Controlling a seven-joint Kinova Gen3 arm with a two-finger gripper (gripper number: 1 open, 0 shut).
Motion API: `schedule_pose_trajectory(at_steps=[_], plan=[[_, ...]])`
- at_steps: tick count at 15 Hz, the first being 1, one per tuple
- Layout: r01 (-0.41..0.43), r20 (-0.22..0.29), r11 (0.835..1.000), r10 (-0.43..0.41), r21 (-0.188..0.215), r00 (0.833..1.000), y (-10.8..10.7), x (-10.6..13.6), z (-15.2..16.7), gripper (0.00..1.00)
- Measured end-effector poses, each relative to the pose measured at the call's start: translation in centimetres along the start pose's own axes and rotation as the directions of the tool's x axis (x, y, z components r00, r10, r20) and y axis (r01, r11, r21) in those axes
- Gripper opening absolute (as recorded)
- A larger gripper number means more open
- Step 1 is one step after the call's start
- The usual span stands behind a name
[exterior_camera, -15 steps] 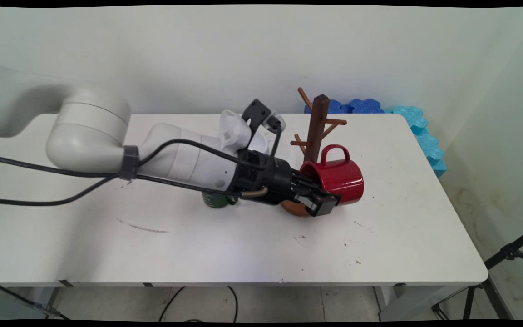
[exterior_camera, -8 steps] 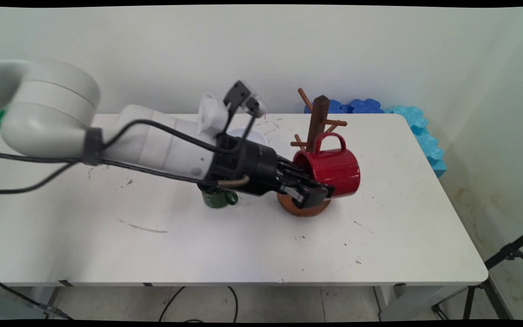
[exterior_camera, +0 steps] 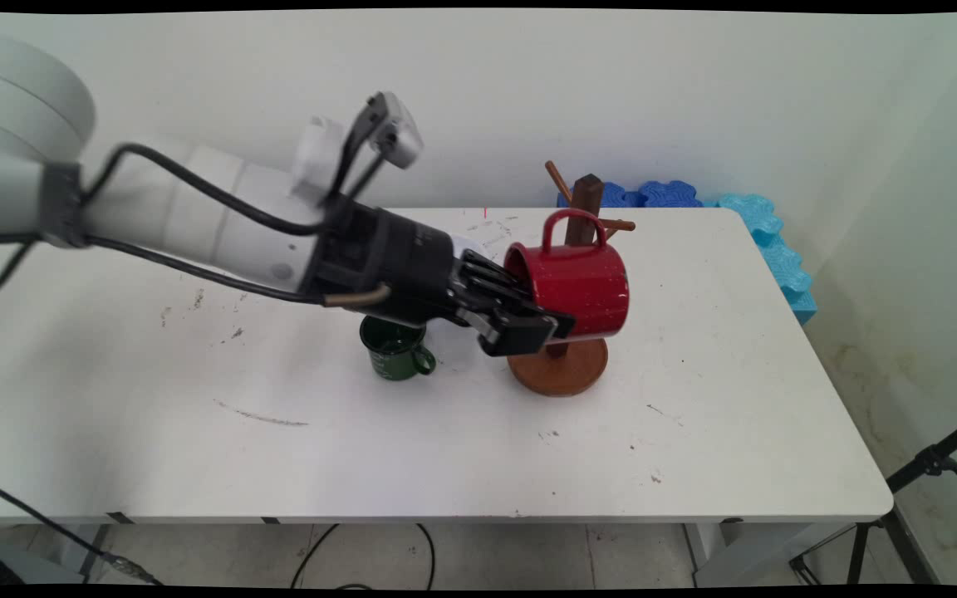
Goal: Place the picked object on the table
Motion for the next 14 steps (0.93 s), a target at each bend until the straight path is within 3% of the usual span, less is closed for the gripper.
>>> schedule_pose_trajectory(at_steps=[7, 14], plan=[[-0.099, 0.074, 0.995, 0.1, -0.021, 0.992, -0.2, 1.3, -3.8, 0.0], [-0.179, 0.253, 0.984, 0.174, -0.003, 0.952, -0.8, 2.4, -7.5, 0.0]])
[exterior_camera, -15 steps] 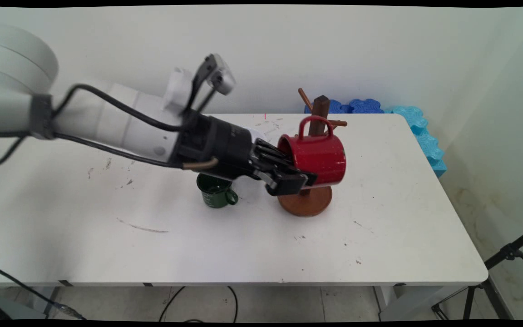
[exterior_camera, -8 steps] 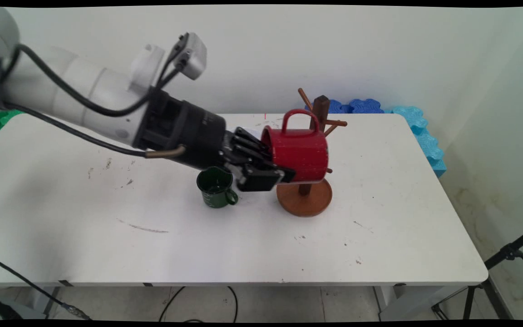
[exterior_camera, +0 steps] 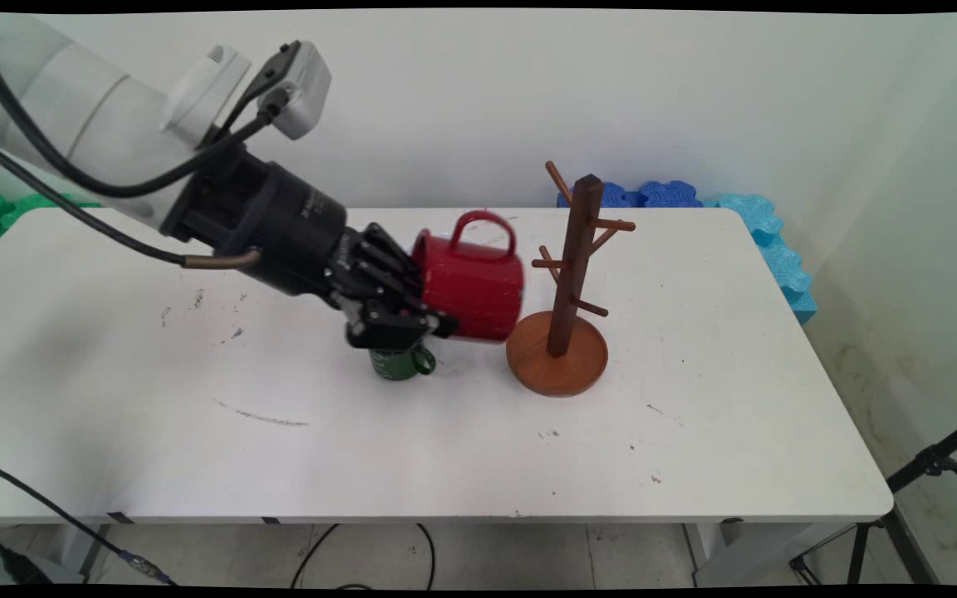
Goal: Place the picked object on the table
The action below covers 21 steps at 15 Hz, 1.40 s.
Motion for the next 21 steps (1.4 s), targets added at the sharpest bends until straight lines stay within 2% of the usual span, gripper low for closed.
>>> schedule_pose_trajectory(at_steps=[4, 8, 11, 15, 21], plan=[[-0.024, 0.114, 1.0, 0.023, 0.014, 0.993, -0.4, -0.4, -0.8, 0.0], [-0.052, 0.253, 0.998, 0.043, 0.029, 0.967, -1.0, -0.7, -0.8, 0.0], [-0.062, 0.353, 0.997, 0.043, 0.042, 0.935, -1.5, -0.9, -0.3, 0.0], [-0.059, 0.469, 0.997, 0.025, 0.057, 0.883, -2.2, -1.6, 0.6, 0.0], [-0.037, 0.601, 0.997, -0.009, 0.065, 0.799, -2.9, -3.4, 2.0, 0.0]])
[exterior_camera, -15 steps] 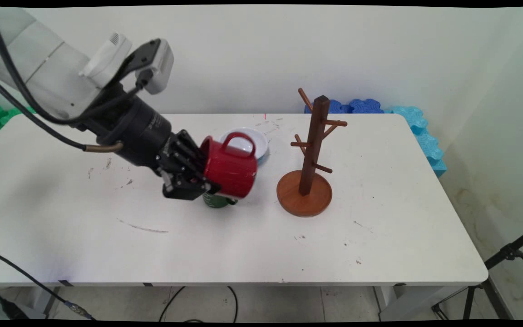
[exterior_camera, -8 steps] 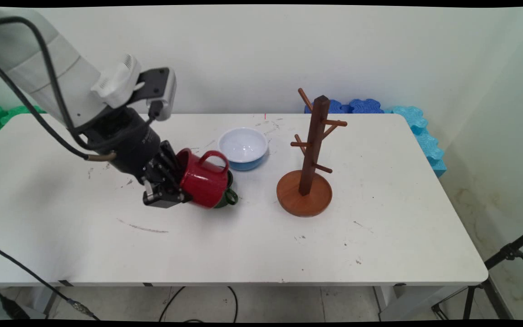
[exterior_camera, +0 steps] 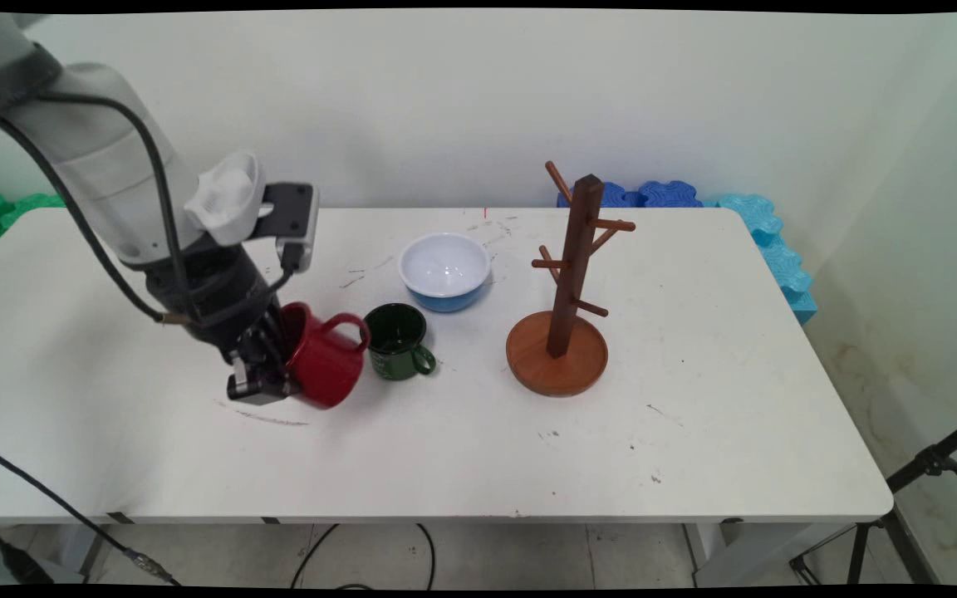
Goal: Place the picked object on the table
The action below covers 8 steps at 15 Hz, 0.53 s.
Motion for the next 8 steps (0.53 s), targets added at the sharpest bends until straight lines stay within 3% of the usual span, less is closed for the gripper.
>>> schedule_pose_trajectory(at_steps=[8], plan=[[0.023, 0.124, 1.0, -0.021, -0.013, 0.992, -0.4, -0.3, 4.2, 0.0]])
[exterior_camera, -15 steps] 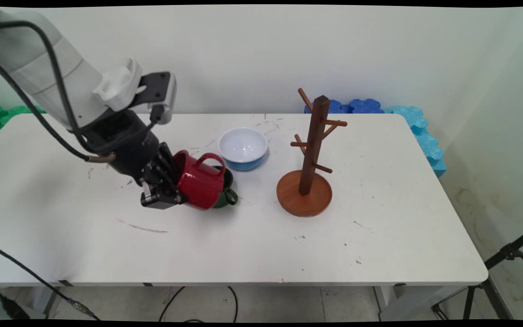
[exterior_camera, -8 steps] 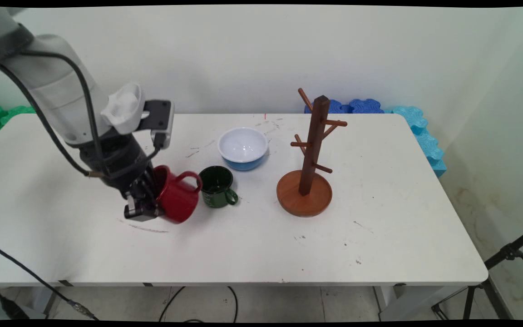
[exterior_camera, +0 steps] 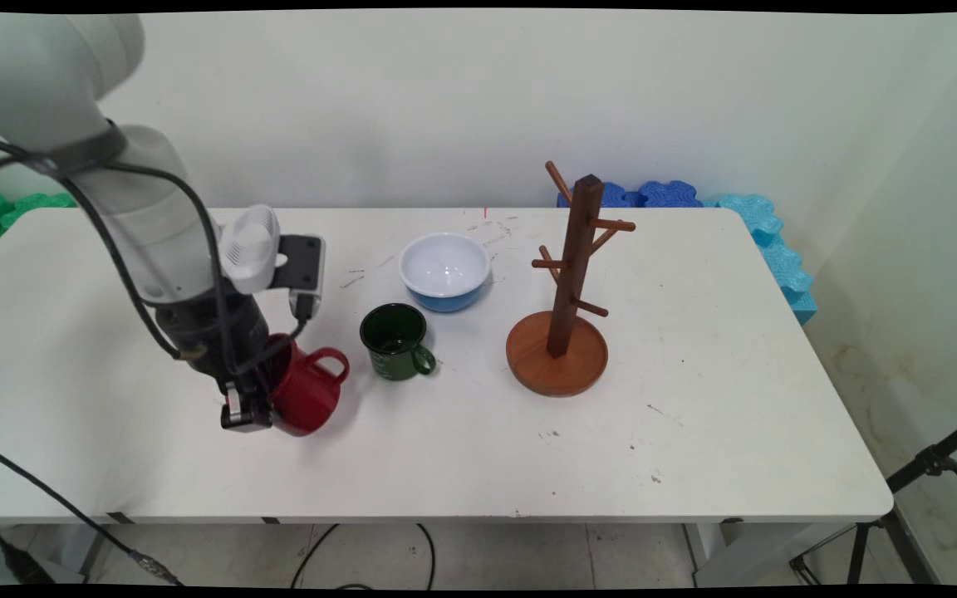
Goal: Place the picked object on the table
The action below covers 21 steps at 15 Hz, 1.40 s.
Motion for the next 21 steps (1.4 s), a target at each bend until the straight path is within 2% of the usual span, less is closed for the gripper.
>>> schedule_pose_trajectory(at_steps=[7, 14, 15, 21], plan=[[0.007, 0.043, 1.0, -0.007, -0.008, 0.999, -0.4, 2.1, 3.1, 0.0], [0.005, 0.035, 1.0, -0.005, -0.017, 0.999, -0.4, 4.6, 4.6, 0.0], [0.005, 0.032, 1.0, -0.004, -0.018, 0.999, -0.4, 4.9, 4.7, 1.0], [-0.005, 0.009, 1.0, 0.005, -0.02, 1.0, -0.4, 6.4, 5.1, 1.0]])
